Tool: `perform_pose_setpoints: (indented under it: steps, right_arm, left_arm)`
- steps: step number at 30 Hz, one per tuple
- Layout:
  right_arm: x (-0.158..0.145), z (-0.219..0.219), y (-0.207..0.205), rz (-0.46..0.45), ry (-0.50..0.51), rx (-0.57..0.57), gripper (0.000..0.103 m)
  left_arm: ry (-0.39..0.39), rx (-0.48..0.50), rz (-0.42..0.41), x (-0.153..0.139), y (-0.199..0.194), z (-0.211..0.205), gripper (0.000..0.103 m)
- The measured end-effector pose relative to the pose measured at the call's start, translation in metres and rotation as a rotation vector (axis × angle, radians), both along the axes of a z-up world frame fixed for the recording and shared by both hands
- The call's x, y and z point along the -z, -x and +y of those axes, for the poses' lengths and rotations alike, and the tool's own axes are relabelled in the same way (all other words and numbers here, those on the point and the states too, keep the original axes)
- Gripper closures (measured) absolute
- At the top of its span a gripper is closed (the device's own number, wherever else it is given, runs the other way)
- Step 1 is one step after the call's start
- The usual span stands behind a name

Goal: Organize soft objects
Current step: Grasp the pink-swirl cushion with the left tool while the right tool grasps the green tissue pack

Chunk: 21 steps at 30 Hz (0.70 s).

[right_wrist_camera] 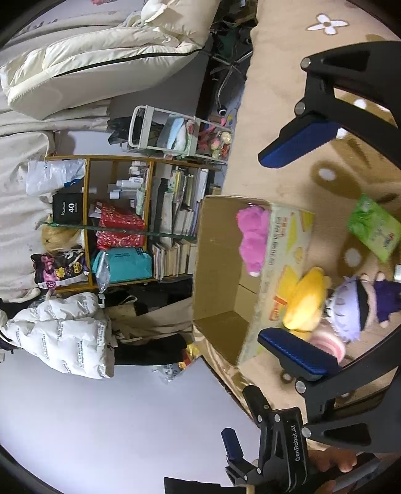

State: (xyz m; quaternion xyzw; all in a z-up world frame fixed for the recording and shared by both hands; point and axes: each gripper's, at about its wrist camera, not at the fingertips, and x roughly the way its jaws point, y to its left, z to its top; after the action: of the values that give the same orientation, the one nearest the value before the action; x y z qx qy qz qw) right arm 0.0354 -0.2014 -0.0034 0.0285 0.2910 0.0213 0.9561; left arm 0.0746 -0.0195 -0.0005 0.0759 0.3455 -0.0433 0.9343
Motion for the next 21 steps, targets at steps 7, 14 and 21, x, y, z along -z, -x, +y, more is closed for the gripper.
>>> perform_pose_setpoints:
  steps: [7,14,21]
  right_arm:
    - [0.008,0.003,0.012,0.064,-0.017,0.019,0.000]
    - [0.020,-0.001,0.021,0.126,-0.048,0.043,0.000]
    - [0.033,-0.006,0.013,0.194,-0.064,0.080,0.000]
  left_arm:
    - [0.006,0.006,0.047,0.003,0.022,0.006,0.003]
    - [0.014,0.007,0.100,0.010,0.030,0.012,0.003]
    - [0.016,0.012,0.148,0.022,0.023,0.010,0.003]
